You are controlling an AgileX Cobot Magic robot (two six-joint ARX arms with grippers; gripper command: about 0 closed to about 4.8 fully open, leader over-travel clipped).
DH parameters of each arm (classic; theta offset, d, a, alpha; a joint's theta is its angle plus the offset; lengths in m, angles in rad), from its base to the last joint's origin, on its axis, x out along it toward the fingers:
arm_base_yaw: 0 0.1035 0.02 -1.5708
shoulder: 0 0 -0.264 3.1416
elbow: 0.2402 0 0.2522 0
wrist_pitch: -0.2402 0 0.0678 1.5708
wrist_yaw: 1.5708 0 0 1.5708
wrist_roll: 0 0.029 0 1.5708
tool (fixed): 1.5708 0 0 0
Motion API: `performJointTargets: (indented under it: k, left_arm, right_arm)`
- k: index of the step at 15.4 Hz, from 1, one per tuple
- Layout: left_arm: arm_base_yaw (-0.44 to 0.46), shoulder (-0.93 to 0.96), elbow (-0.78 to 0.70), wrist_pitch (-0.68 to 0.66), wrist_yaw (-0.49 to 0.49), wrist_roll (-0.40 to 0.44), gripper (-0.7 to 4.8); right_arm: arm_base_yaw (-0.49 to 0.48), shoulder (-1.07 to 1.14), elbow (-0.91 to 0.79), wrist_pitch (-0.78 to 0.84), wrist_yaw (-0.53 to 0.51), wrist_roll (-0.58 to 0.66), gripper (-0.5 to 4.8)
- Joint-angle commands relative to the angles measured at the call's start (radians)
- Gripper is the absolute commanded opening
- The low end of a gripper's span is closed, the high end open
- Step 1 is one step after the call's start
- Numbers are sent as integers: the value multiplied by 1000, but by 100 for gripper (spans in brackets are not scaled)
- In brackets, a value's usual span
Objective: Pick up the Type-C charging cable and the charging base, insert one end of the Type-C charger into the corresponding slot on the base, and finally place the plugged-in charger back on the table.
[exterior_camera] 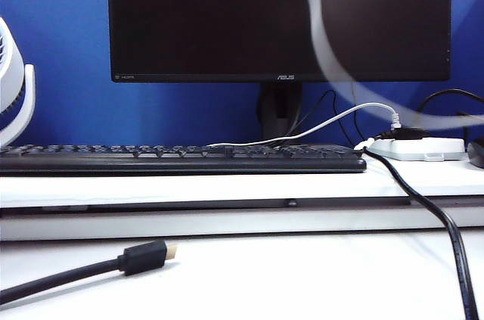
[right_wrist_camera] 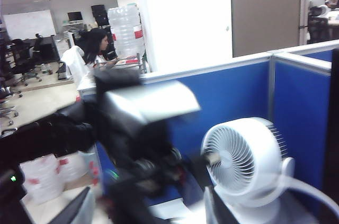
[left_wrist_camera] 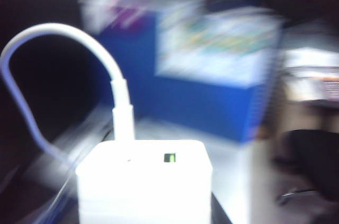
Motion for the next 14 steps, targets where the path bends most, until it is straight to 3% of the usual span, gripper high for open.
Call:
performJointTargets:
  k: [1,4,9,10,12,13,14]
  left_arm:
    - [1,66,5,-135,-164,-6,-6]
    - [-11,204,5,-258,-183,-32,-6]
    - [-45,381,5,-303,-196,-41,-6]
    - [-88,561,5,-316,-279,-66,-6]
    - [-127,624,5,-296,-469,-68,-6]
    - [-171,626,7,-235,-589,-64,187]
    - [-181,626,7,-242,-593,-65,219]
  right_arm:
    - [-13,-26,3,14,2,3,275]
    - [-13,-40,3,20,2,3,275]
    - [-13,-51,3,14,2,6,275]
    - [-13,-54,3,13,0,8,275]
    - [-13,-60,3,-14,-1,8,275]
    - [-13,-63,3,-35,-2,7,275]
    - [-13,-70,3,-37,-2,7,275]
